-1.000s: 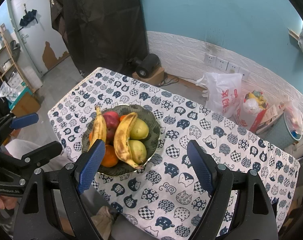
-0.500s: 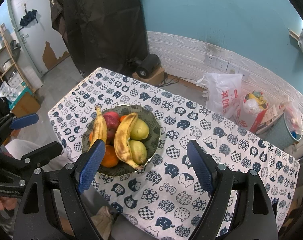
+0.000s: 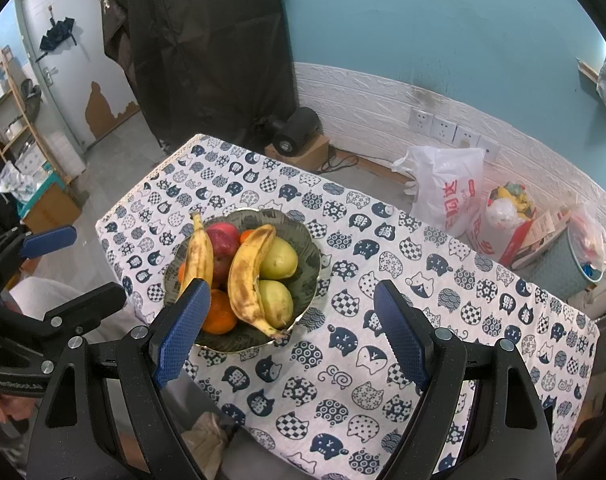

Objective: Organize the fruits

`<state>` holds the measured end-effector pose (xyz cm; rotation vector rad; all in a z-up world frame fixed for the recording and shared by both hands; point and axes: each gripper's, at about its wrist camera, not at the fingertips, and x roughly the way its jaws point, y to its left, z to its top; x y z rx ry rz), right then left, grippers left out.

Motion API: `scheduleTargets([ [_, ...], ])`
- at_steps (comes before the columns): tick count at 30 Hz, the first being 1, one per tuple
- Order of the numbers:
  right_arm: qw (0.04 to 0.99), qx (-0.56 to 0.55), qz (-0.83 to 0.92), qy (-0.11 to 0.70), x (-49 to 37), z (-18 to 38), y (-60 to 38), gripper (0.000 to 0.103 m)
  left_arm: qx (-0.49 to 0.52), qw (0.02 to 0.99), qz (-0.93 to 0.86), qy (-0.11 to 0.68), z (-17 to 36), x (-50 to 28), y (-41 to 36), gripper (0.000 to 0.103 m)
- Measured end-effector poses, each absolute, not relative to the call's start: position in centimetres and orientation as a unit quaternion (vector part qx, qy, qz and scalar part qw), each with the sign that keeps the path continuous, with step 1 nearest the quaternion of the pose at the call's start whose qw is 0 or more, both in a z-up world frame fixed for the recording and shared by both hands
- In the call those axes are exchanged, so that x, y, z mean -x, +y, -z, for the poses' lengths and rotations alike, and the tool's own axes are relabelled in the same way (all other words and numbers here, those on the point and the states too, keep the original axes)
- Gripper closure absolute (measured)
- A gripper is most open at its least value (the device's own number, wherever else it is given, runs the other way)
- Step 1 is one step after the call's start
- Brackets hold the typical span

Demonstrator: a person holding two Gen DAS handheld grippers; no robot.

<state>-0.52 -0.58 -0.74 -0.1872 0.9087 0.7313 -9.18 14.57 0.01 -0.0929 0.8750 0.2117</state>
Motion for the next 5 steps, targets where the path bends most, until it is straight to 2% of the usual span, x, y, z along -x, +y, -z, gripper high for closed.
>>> scheduleTargets([
  [5,0.831,0.088,-0.344,0.428,0.56,0.72,-0.52,0.02,0.034,0.902,-0.107,0.416,-0.23,9.29,14.26,0.005],
])
